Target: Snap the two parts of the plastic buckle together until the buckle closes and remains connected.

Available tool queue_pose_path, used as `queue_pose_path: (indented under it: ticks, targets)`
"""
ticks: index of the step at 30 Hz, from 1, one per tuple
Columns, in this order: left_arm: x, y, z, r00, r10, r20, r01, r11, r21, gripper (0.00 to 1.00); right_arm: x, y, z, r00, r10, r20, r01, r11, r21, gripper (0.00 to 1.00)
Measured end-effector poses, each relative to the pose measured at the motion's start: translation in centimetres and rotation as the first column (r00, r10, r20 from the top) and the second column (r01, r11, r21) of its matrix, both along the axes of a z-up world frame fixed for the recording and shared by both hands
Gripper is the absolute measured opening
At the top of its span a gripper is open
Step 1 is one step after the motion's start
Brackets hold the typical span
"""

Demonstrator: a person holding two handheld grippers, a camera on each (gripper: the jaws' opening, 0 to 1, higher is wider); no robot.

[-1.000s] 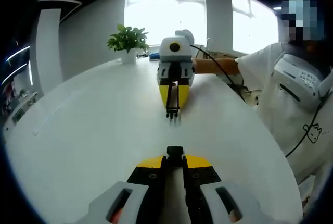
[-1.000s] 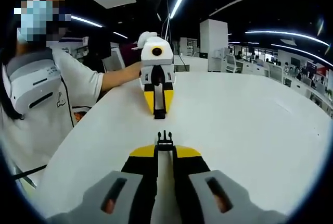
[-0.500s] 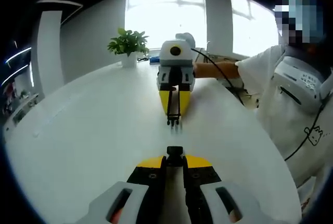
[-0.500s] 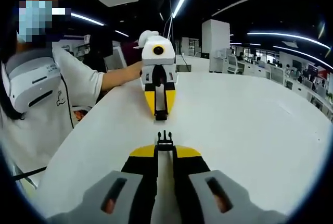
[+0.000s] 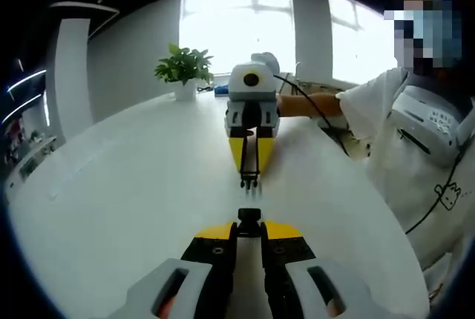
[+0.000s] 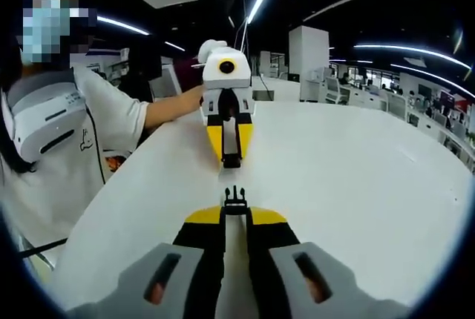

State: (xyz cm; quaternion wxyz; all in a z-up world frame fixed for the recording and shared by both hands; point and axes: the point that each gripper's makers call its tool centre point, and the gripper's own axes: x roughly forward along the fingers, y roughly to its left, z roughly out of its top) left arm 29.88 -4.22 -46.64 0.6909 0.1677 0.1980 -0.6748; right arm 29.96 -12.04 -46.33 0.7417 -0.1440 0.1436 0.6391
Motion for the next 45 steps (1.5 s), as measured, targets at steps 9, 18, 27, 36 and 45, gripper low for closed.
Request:
queue_pose_path:
  ticks: [9,18,27,36,45]
  targets:
    - [-0.3,-0.5,0.1,1.0,-0.003,0.0,0.003,1.0,0.01,0.12,0.0,0.4,0.3,1.0,0.011,0.009,-0.011,1.0,0.012,0.09]
    - [-0.5,-1.1,-0.2,1.0,-0.01,-0.003,0.011,1.0,0.02,0.12,-0.2,0.6,0.2,1.0,0.017,0.014,-0.017,1.0,0.014,0.09]
    - [-0.6,-1.8,-0.7,1.0,-0.019,-0.01,0.019,0.999,0.029,0.12,-0.2,0.5,-0.3,1.0,0.002,0.016,-0.002,1.0,-0.007,0.09]
    - [-0.8,-2.3,-0.7,1.0,-0.019,-0.013,0.02,0.999,0.026,0.12,-0.5,0.7,-0.4,0.999,0.009,0.033,-0.008,1.0,-0.025,0.09]
    - [-0.9,-2.7,-0.8,0.999,-0.026,-0.027,0.026,0.999,0.024,0.12,-0.7,0.8,-0.4,0.999,0.015,0.033,-0.014,0.999,-0.029,0.09]
